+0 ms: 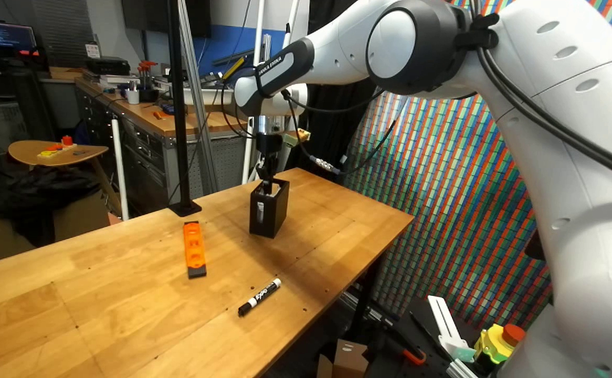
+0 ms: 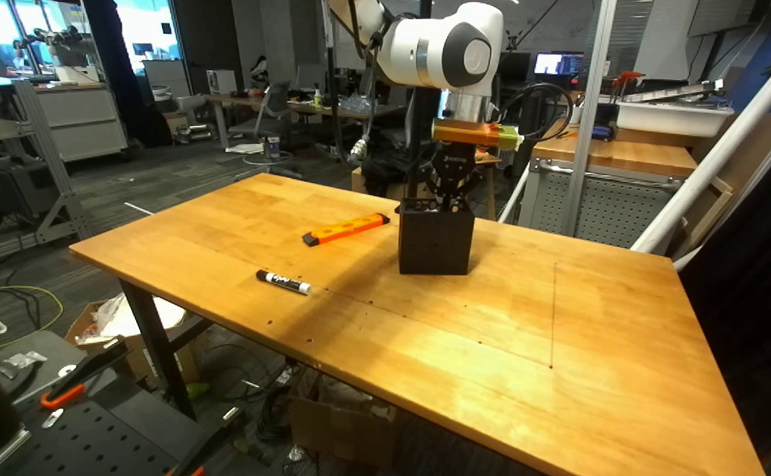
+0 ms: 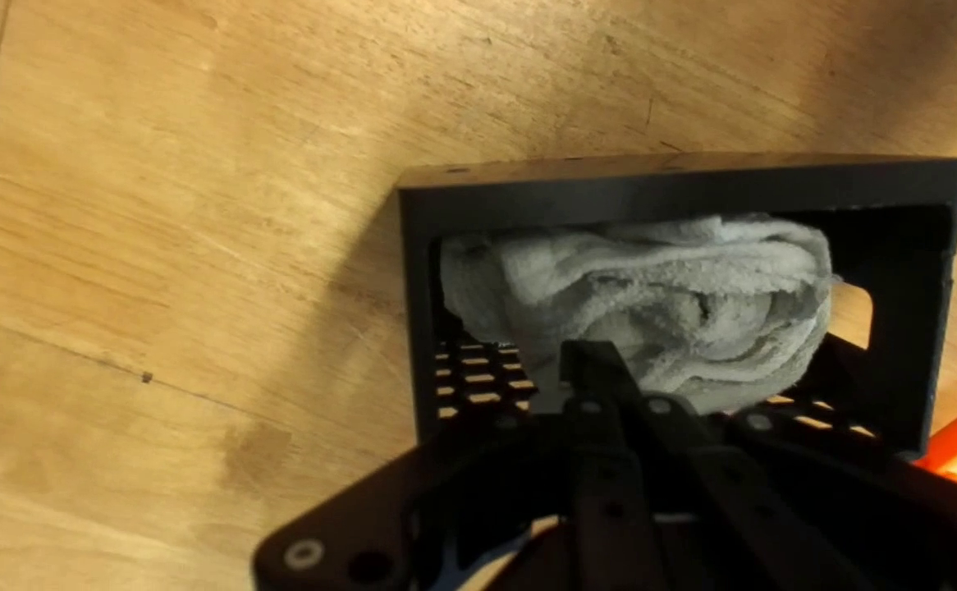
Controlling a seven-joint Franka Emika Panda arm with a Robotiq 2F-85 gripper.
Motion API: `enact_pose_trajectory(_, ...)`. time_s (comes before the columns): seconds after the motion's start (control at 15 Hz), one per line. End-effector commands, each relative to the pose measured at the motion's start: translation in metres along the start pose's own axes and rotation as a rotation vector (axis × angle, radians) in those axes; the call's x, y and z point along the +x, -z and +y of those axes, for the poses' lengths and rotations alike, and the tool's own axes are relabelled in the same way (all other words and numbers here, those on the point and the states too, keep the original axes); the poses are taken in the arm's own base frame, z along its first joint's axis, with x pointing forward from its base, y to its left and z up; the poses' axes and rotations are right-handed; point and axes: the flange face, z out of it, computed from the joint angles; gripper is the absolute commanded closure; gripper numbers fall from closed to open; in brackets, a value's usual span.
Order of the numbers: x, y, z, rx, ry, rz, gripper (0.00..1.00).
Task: Push the box to the right, then pick the cloth and shove it in the box
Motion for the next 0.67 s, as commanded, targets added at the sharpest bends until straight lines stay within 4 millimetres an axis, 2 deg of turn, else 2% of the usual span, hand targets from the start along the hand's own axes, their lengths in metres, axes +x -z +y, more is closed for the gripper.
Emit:
enact_pose_trajectory(0.0, -0.008, 0.002, -0.012, -0.025, -0.017, 0.016, 1.0)
enact_pose_trajectory(0.33, -0.02, -0.017, -0.027, -0.03, -0.03, 0.045, 1.0)
enact_pose_trajectory(0.6, -0.029, -0.019, -0.036, -0.056, -0.036, 0.076, 1.0)
